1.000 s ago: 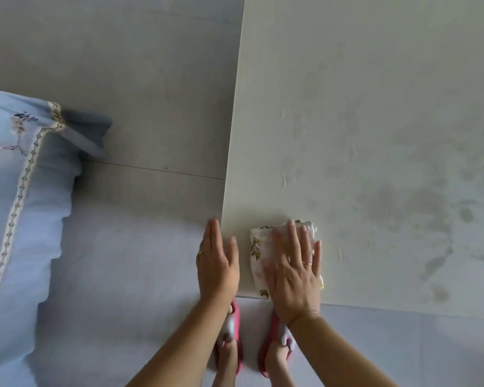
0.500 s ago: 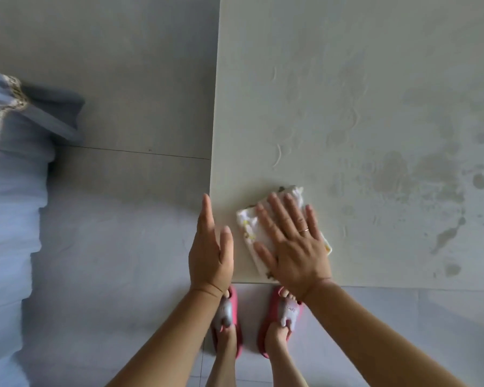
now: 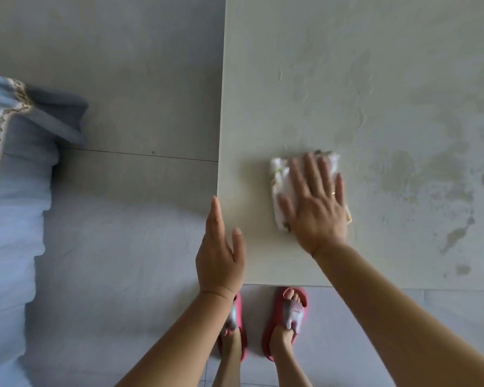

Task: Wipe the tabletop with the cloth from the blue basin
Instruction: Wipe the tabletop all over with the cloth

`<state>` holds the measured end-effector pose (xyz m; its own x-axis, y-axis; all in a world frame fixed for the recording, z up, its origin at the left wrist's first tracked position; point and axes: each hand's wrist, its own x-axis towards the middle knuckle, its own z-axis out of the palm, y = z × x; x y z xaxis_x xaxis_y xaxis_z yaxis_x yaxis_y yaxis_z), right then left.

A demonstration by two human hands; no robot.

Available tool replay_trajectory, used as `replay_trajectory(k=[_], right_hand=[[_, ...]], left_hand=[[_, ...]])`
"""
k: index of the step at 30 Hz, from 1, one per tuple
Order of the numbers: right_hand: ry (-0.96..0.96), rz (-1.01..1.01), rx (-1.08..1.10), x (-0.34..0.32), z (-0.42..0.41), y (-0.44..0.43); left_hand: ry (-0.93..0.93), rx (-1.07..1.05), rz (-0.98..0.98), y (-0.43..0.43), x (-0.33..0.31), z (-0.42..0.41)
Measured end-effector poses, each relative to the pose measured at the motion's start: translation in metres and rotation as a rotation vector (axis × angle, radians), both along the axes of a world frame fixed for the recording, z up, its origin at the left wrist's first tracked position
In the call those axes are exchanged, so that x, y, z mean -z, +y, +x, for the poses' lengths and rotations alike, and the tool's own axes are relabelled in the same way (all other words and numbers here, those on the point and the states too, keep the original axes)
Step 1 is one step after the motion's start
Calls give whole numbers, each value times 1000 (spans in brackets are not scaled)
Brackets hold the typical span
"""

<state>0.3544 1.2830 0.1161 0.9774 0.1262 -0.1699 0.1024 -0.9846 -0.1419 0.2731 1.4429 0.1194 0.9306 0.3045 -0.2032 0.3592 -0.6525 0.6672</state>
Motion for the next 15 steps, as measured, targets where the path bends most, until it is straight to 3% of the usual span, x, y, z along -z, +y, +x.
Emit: replay_trajectory(k=[2, 3, 8, 10, 13, 15], right_hand=[[0, 16, 217, 1, 2, 23], [3, 26, 195, 1, -4, 41], [-2, -1, -409, -3, 6, 42], [11, -20, -289, 0, 37, 13], [32, 17, 178, 3, 60, 10], [8, 53, 217, 2, 49, 48]], left_hand=[[37, 11, 50, -1, 1, 1], [51, 22, 61, -1, 1, 1], [76, 64, 115, 0, -1, 5], [62, 96, 195, 0, 2, 4], [74, 128, 331, -1, 6, 1], [87, 171, 380, -1, 7, 1]])
